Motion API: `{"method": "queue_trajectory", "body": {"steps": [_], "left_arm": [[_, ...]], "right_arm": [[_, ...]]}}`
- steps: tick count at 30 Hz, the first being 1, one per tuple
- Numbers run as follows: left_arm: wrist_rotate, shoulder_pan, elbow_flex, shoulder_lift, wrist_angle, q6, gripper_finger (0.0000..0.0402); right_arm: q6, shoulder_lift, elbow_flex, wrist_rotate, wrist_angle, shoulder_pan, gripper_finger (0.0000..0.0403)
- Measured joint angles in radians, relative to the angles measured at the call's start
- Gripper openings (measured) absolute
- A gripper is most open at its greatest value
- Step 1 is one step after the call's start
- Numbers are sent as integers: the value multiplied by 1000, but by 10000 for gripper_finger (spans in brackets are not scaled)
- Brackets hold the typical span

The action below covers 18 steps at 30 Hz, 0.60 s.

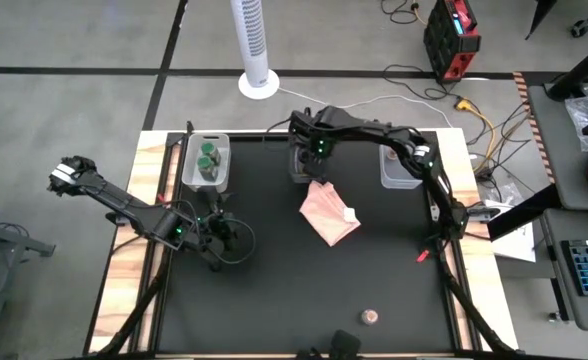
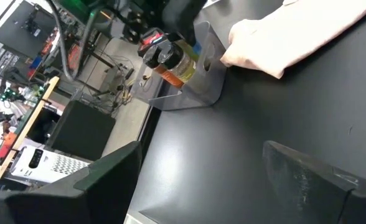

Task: Sort spices by type
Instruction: Put the black seasoning bottle into the black bin

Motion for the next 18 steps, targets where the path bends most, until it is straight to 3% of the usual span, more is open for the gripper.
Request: {"method": "queue_trajectory", "body": {"steps": [18], "left_arm": [[0,0,0,0,0,0,320]], "right_arm": [[-67,22,0,2,29,0,203]]}}
